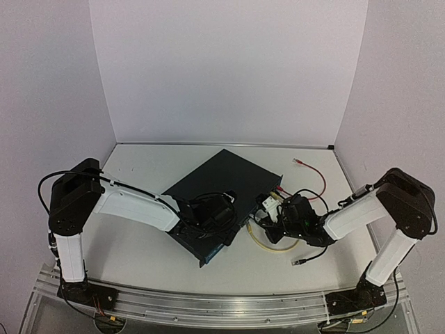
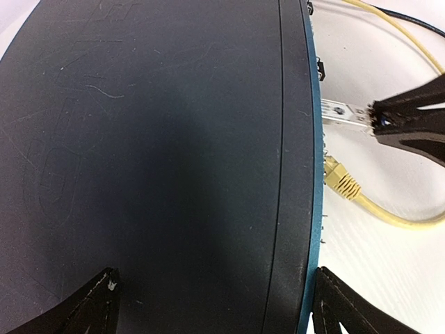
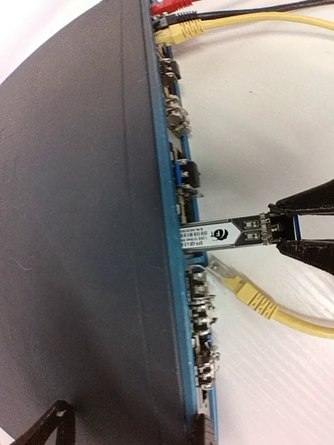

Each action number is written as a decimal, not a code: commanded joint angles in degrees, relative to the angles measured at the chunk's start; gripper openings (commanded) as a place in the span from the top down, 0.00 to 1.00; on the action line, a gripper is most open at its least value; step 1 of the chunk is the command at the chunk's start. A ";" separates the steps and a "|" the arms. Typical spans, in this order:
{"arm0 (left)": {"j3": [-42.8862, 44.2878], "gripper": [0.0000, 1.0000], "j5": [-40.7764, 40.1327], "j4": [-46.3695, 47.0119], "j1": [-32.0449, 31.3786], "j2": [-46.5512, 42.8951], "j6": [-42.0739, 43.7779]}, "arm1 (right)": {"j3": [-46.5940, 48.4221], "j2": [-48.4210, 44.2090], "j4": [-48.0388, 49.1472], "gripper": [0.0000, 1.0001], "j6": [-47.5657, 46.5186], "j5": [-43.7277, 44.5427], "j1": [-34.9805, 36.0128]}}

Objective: Pull the plug from the switch port

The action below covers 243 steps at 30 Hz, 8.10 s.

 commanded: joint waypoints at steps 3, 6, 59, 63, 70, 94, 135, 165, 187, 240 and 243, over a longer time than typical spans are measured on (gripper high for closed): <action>-3.39 0.07 7.78 -8.98 2.41 6.23 -5.94 | -4.43 -7.82 -5.76 1.00 2.36 0.29 -0.08; -3.78 0.07 8.10 -8.00 2.42 5.60 -5.15 | -5.73 -13.72 -8.64 1.00 2.64 3.47 -0.05; -14.06 0.06 7.12 0.09 3.16 0.71 -3.47 | 9.82 -18.61 -40.77 0.18 22.88 -6.08 -29.79; -14.73 0.06 7.28 1.08 3.50 0.29 -3.57 | 12.05 -15.85 -39.69 0.18 16.56 -4.60 -22.11; -16.74 0.06 7.26 1.25 4.60 -0.19 -3.26 | 16.32 -6.94 -33.60 0.26 13.14 -11.10 -14.16; -15.96 0.06 11.41 2.66 5.21 1.38 -0.63 | 23.64 6.82 -26.45 0.60 -0.51 -10.09 -7.58; -15.12 0.06 12.72 2.17 5.22 2.81 -0.02 | 23.92 8.36 -22.40 0.79 -5.28 -1.30 -4.07; -13.84 0.06 12.98 0.82 5.22 4.03 -1.66 | 12.04 9.29 0.48 1.00 1.47 0.04 -3.19; -12.93 0.06 12.55 -0.76 6.26 6.29 -4.09 | -0.76 7.81 12.43 0.89 10.92 0.68 -3.21; -11.81 0.06 13.23 0.08 6.31 7.01 -3.15 | 7.48 3.93 -3.34 0.71 0.32 -0.71 -3.19; -11.49 0.06 13.31 0.09 6.35 7.14 -2.92 | 7.05 3.57 -3.38 0.70 0.24 -0.96 -3.18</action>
